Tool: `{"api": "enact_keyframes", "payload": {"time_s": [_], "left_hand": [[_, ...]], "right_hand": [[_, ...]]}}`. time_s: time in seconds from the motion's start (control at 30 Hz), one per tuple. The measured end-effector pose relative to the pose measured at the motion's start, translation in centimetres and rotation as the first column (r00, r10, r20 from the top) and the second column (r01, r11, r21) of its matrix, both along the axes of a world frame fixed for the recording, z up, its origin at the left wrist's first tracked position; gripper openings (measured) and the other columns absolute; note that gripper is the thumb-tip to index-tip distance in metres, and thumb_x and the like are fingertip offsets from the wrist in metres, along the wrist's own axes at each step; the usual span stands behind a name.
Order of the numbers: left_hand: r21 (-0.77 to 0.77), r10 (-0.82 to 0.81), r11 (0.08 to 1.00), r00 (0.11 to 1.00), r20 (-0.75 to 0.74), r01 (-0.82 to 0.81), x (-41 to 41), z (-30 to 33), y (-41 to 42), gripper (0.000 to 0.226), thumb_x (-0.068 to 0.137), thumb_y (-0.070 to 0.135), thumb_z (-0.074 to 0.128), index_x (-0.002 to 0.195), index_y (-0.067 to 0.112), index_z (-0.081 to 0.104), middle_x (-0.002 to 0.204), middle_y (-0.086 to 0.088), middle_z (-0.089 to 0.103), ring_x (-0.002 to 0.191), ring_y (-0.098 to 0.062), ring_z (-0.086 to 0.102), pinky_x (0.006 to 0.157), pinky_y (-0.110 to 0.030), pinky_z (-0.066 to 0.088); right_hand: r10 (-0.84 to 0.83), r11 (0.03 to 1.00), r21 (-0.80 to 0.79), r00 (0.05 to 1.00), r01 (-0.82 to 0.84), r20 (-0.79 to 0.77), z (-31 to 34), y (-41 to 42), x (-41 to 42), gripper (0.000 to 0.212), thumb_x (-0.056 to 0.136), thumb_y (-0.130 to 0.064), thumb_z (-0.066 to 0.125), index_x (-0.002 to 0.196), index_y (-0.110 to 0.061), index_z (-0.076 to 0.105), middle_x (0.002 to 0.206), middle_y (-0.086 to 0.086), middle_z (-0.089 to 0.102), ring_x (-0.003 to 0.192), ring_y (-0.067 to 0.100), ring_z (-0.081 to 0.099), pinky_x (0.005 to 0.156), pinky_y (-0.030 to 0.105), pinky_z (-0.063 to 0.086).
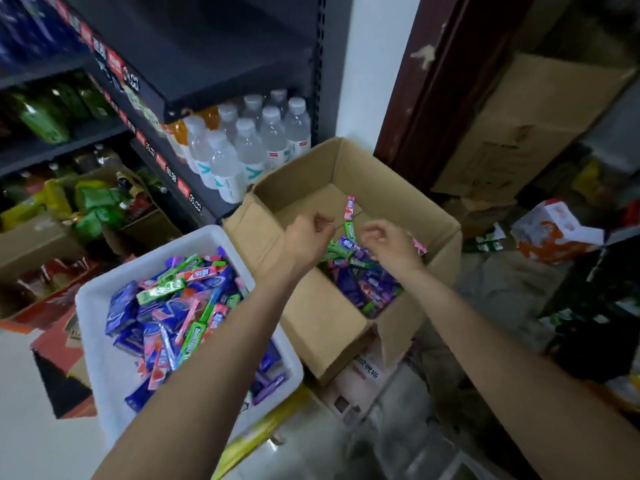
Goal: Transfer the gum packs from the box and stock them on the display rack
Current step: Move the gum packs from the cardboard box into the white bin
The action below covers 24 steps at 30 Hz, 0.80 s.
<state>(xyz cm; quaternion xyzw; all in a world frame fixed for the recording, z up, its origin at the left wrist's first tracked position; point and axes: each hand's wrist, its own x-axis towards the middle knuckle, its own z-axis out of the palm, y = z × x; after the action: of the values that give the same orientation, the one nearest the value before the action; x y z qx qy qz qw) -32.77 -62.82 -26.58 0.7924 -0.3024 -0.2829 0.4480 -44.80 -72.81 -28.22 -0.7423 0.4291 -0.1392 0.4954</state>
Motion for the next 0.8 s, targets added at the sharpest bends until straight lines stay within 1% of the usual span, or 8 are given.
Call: {"api": "enact_keyframes", "payload": {"time_s": [0.07,0.13,0.2,0.33,0.47,0.57,0.7,0.8], "left_hand": [[0.139,0.018,0.990,1.000,-0.012,-0.016,-0.1,-1.7,-3.5,0.024,0.092,0.016,0.055,0.114,0.008,0.062,0.113,-0.008,0.065,0.107,-0.021,0.060,0.091,-0.026,0.042],[0.270,0.018,0.963,0.999,-0.035,-0.008,-0.2,-3.6,-6.0,0.032,0.093,0.019,0.056,0.123,0.007,0.057,0.125,-0.011,0.060,0.116,-0.024,0.055,0.096,-0.028,0.041],[0.387,0.044,0.922,0.998,-0.054,-0.019,-0.2,-5.0,-7.6,0.044,0.093,0.022,0.058,0.132,0.007,0.048,0.134,-0.013,0.053,0.122,-0.026,0.050,0.098,-0.030,0.039],[0.541,0.207,0.835,0.969,-0.135,-0.103,0.4,-7.6,-9.4,0.066,0.089,0.025,0.064,0.144,0.011,0.030,0.143,-0.017,0.039,0.132,-0.030,0.037,0.103,-0.034,0.036],[0.678,0.329,0.715,0.938,-0.109,-0.172,1.0,-10.5,-10.5,0.076,0.081,0.033,0.073,0.141,0.012,0.032,0.148,-0.019,0.025,0.137,-0.035,0.025,0.109,-0.039,0.030],[0.674,0.395,0.704,0.912,-0.110,-0.224,1.1,-11.9,-10.7,0.074,0.077,0.030,0.077,0.137,0.011,0.038,0.145,-0.018,0.027,0.133,-0.038,0.029,0.109,-0.041,0.032],[0.585,0.379,0.784,0.906,-0.189,-0.206,1.6,-13.0,-10.7,0.069,0.070,0.026,0.083,0.130,0.012,0.051,0.136,-0.016,0.045,0.118,-0.030,0.051,0.102,-0.033,0.043],[0.510,0.367,0.837,0.893,-0.259,-0.196,1.8,-13.3,-10.7,0.060,0.071,0.022,0.082,0.124,0.017,0.054,0.134,-0.012,0.047,0.110,-0.025,0.056,0.094,-0.026,0.046]], "right_hand": [[0.056,0.998,0.044,0.995,-0.053,-0.082,-1.3,-3.2,0.4,0.022,0.090,-0.006,0.054,0.110,-0.014,0.059,0.107,0.008,0.065,0.103,0.023,0.060,0.089,0.035,0.046],[0.122,0.988,0.112,0.985,-0.109,-0.123,-2.3,-5.5,0.8,0.031,0.091,-0.005,0.054,0.122,-0.005,0.054,0.121,0.012,0.060,0.108,0.021,0.056,0.087,0.027,0.041],[0.184,0.969,0.193,0.971,-0.154,-0.150,-3.4,-7.1,1.1,0.037,0.092,-0.005,0.053,0.129,-0.002,0.048,0.131,0.012,0.054,0.119,0.022,0.051,0.090,0.026,0.038],[0.320,0.914,0.319,0.929,-0.251,-0.186,-6.4,-9.2,2.1,0.057,0.092,-0.010,0.056,0.144,-0.010,0.031,0.148,0.008,0.036,0.135,0.022,0.036,0.105,0.030,0.032],[0.382,0.876,0.399,0.896,-0.272,-0.227,-9.0,-10.5,3.4,0.066,0.091,-0.016,0.059,0.148,-0.020,0.024,0.152,0.007,0.030,0.137,0.024,0.032,0.107,0.037,0.031],[0.383,0.858,0.451,0.892,-0.248,-0.239,-10.2,-11.0,3.9,0.061,0.089,-0.012,0.061,0.143,-0.014,0.032,0.145,0.009,0.042,0.130,0.024,0.042,0.105,0.036,0.035],[0.328,0.878,0.437,0.911,-0.196,-0.251,-11.4,-11.6,4.7,0.044,0.087,-0.007,0.063,0.126,-0.002,0.045,0.128,0.011,0.056,0.117,0.027,0.053,0.105,0.047,0.039],[0.276,0.893,0.428,0.919,-0.138,-0.280,-12.0,-11.9,5.4,0.034,0.085,-0.012,0.067,0.115,-0.003,0.054,0.116,0.009,0.061,0.107,0.029,0.058,0.099,0.048,0.044]]}}
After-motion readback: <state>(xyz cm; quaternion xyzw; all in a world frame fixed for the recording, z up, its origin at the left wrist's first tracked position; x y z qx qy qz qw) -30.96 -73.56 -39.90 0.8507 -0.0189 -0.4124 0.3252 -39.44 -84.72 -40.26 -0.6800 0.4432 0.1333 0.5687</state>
